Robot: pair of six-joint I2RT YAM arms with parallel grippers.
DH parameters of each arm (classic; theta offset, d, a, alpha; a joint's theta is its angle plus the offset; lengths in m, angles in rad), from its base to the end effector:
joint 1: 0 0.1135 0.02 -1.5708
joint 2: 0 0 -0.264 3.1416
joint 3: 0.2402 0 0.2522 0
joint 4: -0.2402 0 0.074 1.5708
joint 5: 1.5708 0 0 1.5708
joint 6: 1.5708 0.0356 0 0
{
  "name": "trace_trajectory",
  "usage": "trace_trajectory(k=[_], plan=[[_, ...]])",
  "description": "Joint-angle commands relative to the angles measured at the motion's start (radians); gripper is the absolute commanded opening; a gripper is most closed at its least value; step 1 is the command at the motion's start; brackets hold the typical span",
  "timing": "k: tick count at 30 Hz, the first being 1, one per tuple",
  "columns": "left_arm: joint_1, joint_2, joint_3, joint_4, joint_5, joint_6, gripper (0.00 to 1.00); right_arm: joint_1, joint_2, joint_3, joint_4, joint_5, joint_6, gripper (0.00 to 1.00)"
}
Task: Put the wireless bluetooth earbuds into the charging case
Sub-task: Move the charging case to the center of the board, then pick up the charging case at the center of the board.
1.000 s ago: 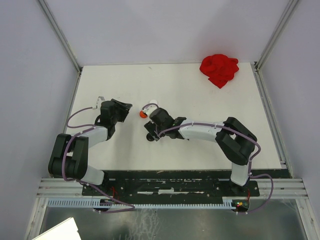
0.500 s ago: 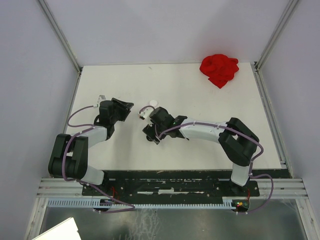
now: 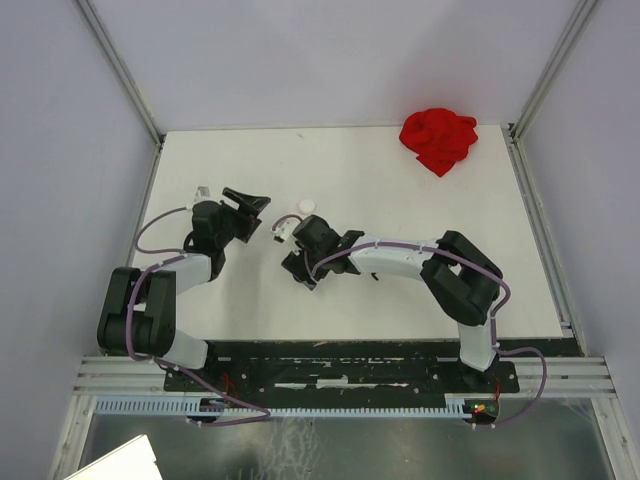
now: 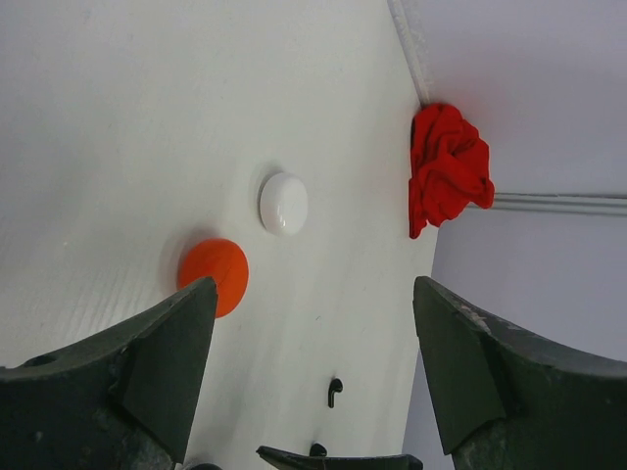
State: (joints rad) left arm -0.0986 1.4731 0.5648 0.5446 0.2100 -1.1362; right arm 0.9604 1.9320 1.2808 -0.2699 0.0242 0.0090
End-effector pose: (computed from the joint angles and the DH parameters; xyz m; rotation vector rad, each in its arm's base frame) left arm 0.2918 -0.0363 0.1813 -0.8921 1.8645 -0.9999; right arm 0.2362 0.3361 0.1724 -1.1499 2.2547 0.3700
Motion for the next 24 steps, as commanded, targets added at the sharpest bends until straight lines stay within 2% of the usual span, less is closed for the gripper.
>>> trace_trajectory(k=[1,5,12,24], plan=[[0.015,0.011,-0.014,0.104,0.069,0.009,0.89,0.009,0.019,0.053,0.012,-0.018,-0.019,0.77],[0.032,0.042,-0.041,0.222,0.132,-0.036,0.95,0.01,0.032,0.061,0.011,-0.023,-0.02,0.76],[0.048,0.126,-0.081,0.421,0.205,-0.131,0.97,0.014,0.051,0.069,0.012,-0.03,-0.02,0.74],[0.051,0.064,-0.059,0.274,0.167,-0.066,0.97,0.016,0.079,0.087,0.019,-0.044,-0.018,0.68]])
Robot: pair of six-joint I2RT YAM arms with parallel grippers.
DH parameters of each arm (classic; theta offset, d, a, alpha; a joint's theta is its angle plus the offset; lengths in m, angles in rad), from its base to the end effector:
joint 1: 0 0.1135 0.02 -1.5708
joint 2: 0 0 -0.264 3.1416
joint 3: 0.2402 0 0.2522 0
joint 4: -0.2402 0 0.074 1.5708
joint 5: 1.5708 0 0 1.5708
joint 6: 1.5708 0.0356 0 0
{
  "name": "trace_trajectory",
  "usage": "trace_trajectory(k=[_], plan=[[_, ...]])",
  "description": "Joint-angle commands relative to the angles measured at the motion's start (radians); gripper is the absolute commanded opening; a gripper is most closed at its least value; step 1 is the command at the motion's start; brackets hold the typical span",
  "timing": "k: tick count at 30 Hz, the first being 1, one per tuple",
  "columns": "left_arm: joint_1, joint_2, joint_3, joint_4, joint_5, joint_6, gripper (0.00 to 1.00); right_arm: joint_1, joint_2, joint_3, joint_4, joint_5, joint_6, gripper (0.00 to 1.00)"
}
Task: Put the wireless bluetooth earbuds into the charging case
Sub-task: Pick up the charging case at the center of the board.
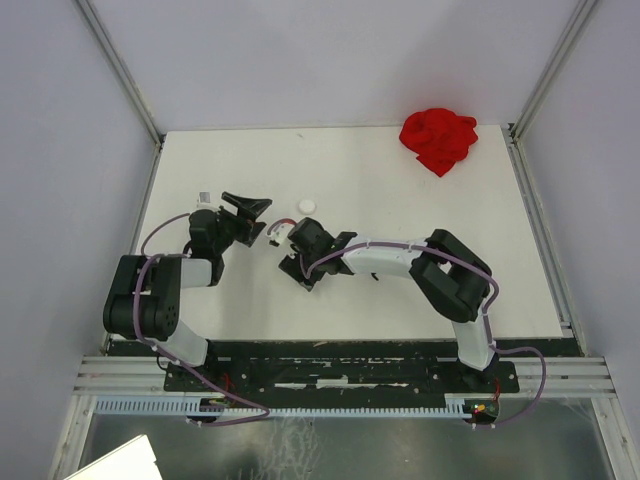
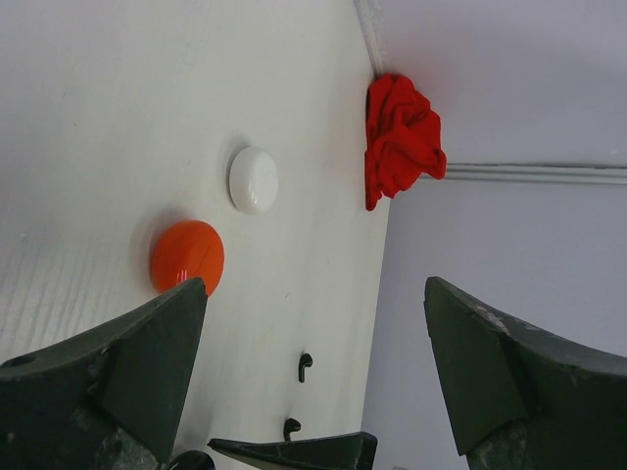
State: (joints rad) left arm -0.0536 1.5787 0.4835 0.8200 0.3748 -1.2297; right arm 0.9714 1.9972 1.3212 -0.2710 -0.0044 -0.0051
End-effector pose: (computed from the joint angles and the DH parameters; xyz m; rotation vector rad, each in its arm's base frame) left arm 0.2896 -0.0286 0.1581 -0.8685 1.8186 -1.2066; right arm 0.2378 0.3484 0.1584 -1.2042 2.2634 0.3890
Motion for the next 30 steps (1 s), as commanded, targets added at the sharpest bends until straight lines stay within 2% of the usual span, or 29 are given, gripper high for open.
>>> trace_trajectory(k=[1,16,18,25,30], plan=[[0.007,-0.041,0.022,-0.002,0.003,0.028,0.97,0.005,0.016,0.047,0.021,-0.016,-0.003,0.67],[0.009,-0.038,0.022,-0.006,0.004,0.027,0.96,0.006,0.032,0.052,0.032,-0.016,0.006,0.61],[0.01,-0.038,0.022,-0.007,0.005,0.027,0.96,0.006,0.034,0.052,0.033,-0.014,0.007,0.58],[0.009,-0.056,0.032,-0.041,0.004,0.046,0.95,0.005,0.017,0.032,0.056,0.016,0.013,0.35],[0.009,-0.076,0.046,-0.081,0.007,0.067,0.93,-0.002,-0.054,-0.057,0.184,0.088,0.025,0.31]])
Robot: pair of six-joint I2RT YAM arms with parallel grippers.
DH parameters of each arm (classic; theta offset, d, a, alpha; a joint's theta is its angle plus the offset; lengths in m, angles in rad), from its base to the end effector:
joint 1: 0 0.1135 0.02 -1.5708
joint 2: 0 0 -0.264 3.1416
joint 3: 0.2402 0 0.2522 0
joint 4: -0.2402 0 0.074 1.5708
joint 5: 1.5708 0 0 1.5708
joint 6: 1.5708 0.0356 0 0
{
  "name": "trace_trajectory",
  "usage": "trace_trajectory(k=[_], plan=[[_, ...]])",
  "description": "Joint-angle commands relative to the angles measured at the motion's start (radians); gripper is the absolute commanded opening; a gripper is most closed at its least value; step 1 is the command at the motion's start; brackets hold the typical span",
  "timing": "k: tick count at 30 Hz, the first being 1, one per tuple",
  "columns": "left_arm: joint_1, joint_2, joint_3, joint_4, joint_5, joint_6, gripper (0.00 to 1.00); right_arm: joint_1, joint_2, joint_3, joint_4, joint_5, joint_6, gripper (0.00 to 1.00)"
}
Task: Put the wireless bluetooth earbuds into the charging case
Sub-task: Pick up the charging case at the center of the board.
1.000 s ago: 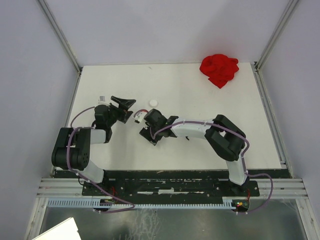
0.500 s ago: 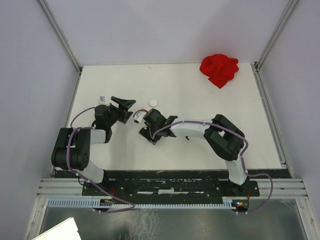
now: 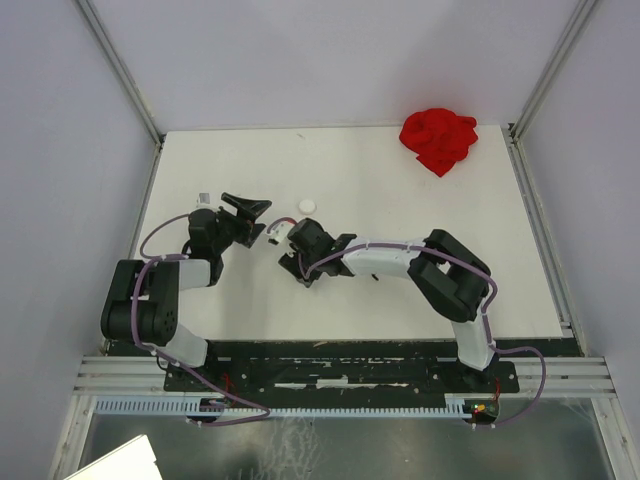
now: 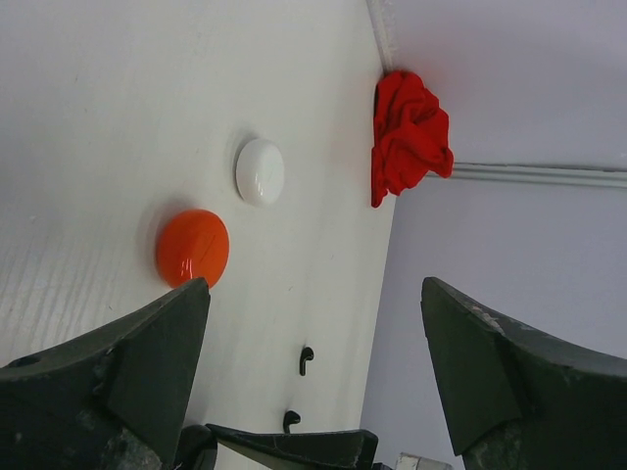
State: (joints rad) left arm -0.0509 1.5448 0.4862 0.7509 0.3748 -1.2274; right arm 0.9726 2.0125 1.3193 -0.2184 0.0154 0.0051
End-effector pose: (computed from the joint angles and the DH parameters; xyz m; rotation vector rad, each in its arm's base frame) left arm 0.2866 -0.0276 0.1608 -0.8917 1.8440 -1.1941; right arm 0.2408 0.3523 0.1551 -1.1686 2.2385 0.3885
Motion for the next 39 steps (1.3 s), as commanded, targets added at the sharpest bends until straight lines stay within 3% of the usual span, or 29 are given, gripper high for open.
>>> trace_trajectory(k=[1,13,24,39], plan=[[0.006,-0.046,0.048,-0.021,0.012,0.07,0.93,-0.007,-0.089,-0.075,0.163,0.076,0.016,0.3],[-0.066,-0.006,0.137,-0.054,0.077,0.064,0.9,-0.126,-0.317,-0.281,0.428,0.006,-0.002,0.29],[-0.24,0.1,0.304,-0.055,0.138,0.076,0.83,-0.28,-0.441,-0.313,0.45,-0.171,-0.011,0.29],[-0.294,0.148,0.384,-0.051,0.195,0.122,0.76,-0.399,-0.436,-0.276,0.419,-0.352,0.048,0.28]])
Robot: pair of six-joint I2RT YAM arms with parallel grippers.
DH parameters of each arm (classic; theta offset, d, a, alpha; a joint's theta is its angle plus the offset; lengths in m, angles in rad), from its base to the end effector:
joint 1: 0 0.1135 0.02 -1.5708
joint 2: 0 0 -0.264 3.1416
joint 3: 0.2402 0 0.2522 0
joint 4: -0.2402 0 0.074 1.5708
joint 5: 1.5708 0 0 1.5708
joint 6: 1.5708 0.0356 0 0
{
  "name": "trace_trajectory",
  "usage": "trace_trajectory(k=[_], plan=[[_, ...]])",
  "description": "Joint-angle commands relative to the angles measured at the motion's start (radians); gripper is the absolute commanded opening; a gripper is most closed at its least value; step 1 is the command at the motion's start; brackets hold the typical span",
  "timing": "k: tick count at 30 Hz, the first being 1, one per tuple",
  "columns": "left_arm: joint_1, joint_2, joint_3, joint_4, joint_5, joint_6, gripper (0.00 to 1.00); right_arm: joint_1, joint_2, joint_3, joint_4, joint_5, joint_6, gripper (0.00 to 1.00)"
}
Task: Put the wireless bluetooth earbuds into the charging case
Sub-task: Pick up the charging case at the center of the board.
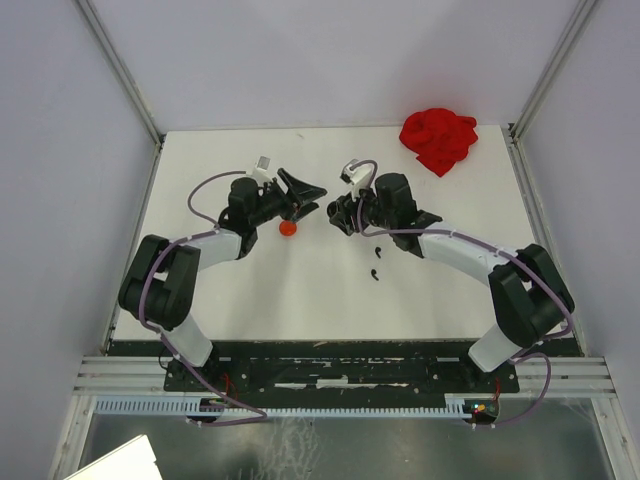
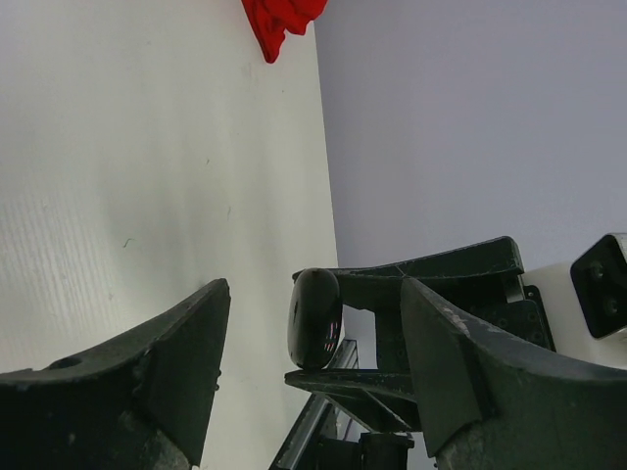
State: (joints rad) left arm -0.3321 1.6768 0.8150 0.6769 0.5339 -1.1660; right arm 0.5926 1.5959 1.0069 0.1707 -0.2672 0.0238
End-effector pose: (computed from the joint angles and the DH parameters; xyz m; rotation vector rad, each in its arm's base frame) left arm 0.3305 -0.1331 0.2099 -0.3863 1.9695 -1.4986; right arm 0.2956 0.2103 0.2472 -0.7386 1.8958 0.6591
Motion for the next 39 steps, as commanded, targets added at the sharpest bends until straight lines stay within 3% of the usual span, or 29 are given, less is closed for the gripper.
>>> trace_trajectory(k=[1,7,19,39], plan=[[-0.015,0.019,0.059,0.023,0.038,0.064,0.74,-0.024,-0.018,0.04,0.03,-0.078,0.031,0.28],[-0.036,0.039,0.094,0.015,0.068,0.095,0.65,-0.049,-0.004,0.061,0.026,-0.102,0.046,0.28],[-0.068,0.055,0.149,-0.06,0.072,0.16,0.59,-0.071,0.019,0.085,0.017,-0.125,0.052,0.28],[-0.083,0.074,0.163,-0.06,0.074,0.164,0.37,-0.079,0.015,0.076,0.026,-0.138,0.061,0.28]])
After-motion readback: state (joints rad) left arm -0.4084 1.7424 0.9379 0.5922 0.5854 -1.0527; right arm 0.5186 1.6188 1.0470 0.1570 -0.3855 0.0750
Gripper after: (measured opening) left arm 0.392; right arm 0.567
